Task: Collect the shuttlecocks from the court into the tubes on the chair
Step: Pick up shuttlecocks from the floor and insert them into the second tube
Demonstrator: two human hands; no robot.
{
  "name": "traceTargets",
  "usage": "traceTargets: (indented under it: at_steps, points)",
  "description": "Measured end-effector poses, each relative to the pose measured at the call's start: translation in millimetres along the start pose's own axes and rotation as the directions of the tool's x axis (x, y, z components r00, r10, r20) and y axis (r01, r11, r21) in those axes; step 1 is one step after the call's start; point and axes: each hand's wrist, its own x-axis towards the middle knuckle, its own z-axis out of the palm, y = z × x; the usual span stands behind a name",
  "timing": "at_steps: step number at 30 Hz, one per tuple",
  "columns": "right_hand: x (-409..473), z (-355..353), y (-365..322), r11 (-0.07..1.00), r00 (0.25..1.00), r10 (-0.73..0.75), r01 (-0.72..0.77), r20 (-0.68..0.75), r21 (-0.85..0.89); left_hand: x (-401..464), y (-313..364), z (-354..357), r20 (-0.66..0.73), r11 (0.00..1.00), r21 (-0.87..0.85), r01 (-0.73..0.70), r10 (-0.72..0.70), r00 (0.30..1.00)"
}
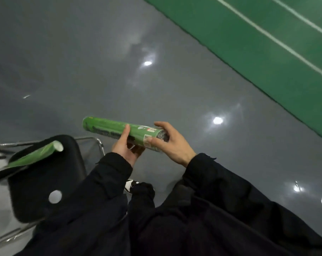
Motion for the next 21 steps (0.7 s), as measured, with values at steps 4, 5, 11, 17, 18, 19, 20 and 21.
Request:
traceTargets:
  at_steps: [4, 5, 11, 17, 18, 19, 20, 21]
  points:
    - [-41, -102, 38, 0.986, 0.999, -0.02, 0.025, -0.036, 0.162, -14, -50, 108, 0.07, 0.994, 0.101, 0.044, -0.051, 0.996]
    - [-52, -125, 45, 0.989, 0.998, -0.035, 0.043, -0.059, 0.138, -17, -63, 135, 0.087, 0.991, 0.119, 0.057, -0.068, 0.994]
    - [-99, -259, 73, 0.993, 0.908, -0.032, 0.075, -0.418, 0.088, -42, -127, 293, 0.245, 0.955, 0.27, 0.125, -0.194, 0.95]
    - [-99, -376, 87, 0.974, 0.829, -0.014, 0.138, -0.559, 0.179, -38, -166, 437, 0.306, 0.907, 0.388, 0.162, -0.293, 0.906]
    - [-93, -397, 90, 0.976, 0.813, -0.022, 0.144, -0.582, 0.164, -33, -171, 461, 0.317, 0.899, 0.405, 0.166, -0.308, 0.897]
    - [-86, -420, 94, 0.977, 0.79, -0.026, 0.148, -0.612, 0.15, -26, -175, 487, 0.33, 0.894, 0.413, 0.174, -0.325, 0.886]
    - [-79, -446, 97, 0.976, 0.764, -0.024, 0.158, -0.645, 0.151, -18, -179, 513, 0.346, 0.888, 0.419, 0.188, -0.348, 0.872]
    - [-72, -472, 99, 0.971, 0.74, -0.019, 0.173, -0.673, 0.163, -10, -183, 541, 0.349, 0.881, 0.426, 0.204, -0.368, 0.862]
